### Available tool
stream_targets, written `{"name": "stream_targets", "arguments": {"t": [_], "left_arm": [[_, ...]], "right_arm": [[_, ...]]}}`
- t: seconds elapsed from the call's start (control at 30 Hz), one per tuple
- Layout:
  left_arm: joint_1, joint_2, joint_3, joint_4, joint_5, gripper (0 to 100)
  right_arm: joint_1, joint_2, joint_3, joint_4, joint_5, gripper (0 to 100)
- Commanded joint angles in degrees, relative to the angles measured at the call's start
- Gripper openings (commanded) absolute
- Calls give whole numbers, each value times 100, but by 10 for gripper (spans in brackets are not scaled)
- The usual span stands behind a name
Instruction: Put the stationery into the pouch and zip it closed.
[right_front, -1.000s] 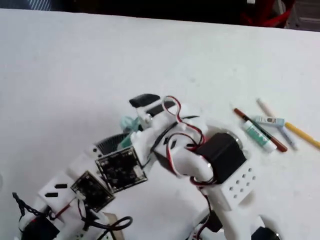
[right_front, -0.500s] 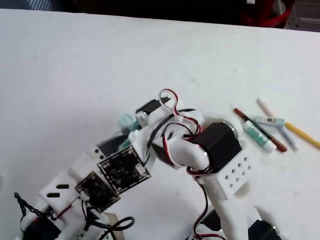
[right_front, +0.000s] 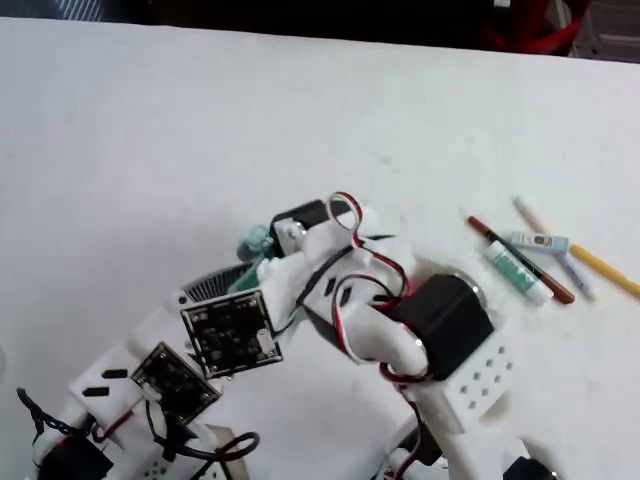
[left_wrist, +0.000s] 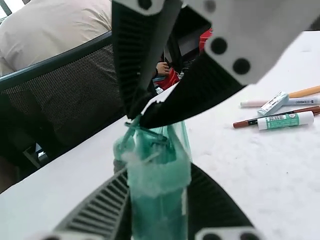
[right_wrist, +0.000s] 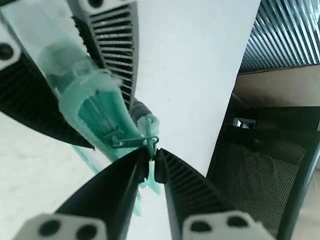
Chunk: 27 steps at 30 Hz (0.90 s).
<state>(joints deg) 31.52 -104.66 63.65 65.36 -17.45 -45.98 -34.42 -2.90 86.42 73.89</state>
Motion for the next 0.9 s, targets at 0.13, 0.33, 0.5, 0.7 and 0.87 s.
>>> {"name": "stream_targets", "arguments": {"t": [0.13,0.33,0.5,0.7,0.87], "left_arm": [[22,-13,-123,-62,369,116],[13,-13,-123,-44,475,169],[-207,-13,-132,-53,475,169],[-488,-13,-132,-185,440,168],[-470,-13,-123,-185,440,168]], "right_arm": [[-4,-646,-141,-303,-1002,19],[13,-1147,70,-295,-1363,19],[382,-1534,818,-514,-1442,19],[1270,-2237,2444,-1675,-1451,19],[1648,-3029,3974,-2897,-1767,19]]}}
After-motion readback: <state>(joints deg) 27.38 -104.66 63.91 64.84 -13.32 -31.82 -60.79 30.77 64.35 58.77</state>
